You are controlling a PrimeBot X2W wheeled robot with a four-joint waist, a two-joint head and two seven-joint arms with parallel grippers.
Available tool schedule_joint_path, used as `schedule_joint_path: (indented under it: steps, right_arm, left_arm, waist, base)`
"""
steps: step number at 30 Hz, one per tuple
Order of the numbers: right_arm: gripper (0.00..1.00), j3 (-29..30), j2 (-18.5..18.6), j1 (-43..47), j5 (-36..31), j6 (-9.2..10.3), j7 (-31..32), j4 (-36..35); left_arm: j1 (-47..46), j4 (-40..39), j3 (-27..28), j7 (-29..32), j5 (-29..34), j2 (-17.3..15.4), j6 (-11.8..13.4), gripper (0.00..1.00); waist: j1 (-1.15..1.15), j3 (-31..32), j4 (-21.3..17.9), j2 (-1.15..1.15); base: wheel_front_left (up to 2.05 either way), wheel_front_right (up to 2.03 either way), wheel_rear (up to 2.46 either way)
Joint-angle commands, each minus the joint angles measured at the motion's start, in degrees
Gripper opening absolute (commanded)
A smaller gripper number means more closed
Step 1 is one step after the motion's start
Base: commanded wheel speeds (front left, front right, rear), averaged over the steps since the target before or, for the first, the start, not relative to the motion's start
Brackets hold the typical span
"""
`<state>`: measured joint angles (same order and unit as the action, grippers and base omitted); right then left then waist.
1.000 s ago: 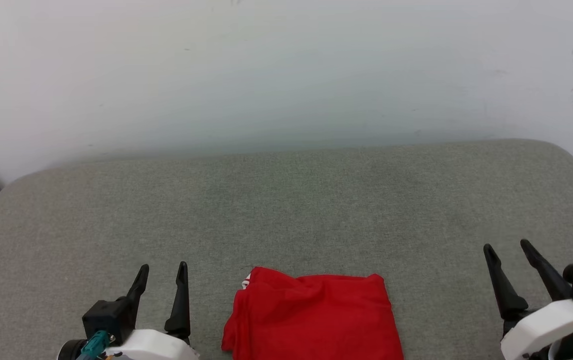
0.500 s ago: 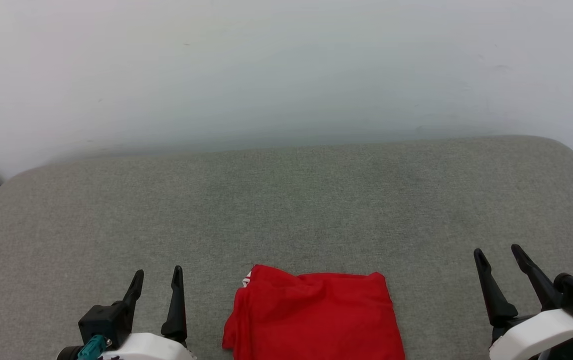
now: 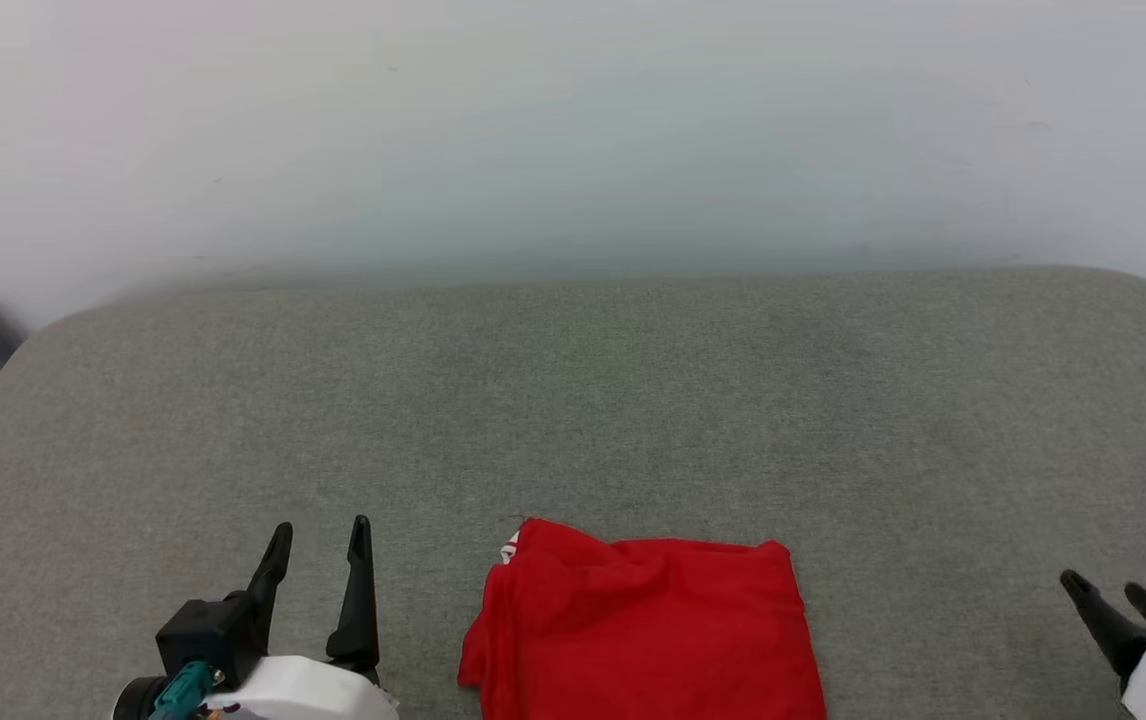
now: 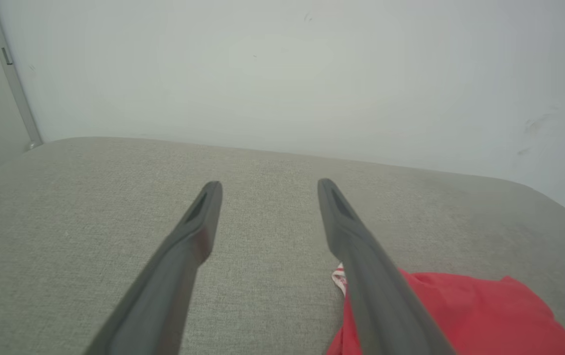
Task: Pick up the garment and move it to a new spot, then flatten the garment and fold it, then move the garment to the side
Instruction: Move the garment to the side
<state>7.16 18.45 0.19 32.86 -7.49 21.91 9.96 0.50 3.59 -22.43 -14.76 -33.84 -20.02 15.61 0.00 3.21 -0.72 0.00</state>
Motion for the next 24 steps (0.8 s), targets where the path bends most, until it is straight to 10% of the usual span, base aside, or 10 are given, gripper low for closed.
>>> schedule_joint_path:
  steps: [1,12,24]
  right_arm:
    - [1.0,0.85,1.14,-1.56,1.97,0.0,6.09,1.73]
    - [1.0,8.99,-9.03,-6.87,11.06,0.0,35.55,11.4]
    - [1.0,7.8,-15.09,-12.84,17.72,0.02,37.67,19.81]
  left_arm:
    - [-0.96,-0.47,-0.02,-0.21,0.58,-0.07,-0.33,1.0]
    - [-2.67,-1.66,-1.11,-0.07,1.65,0.03,-0.89,1.0]
    - [-5.75,-1.29,-1.48,0.21,2.42,-0.47,-1.29,1.0]
  waist:
    - [0.0,-0.52,0.77,0.0]
    - [0.0,-2.66,4.74,0.0]
    - [0.0,-6.65,8.34,0.0]
  base:
    - [0.0,0.0,0.0]
    - [0.0,0.0,0.0]
    - [0.0,0.0,0.0]
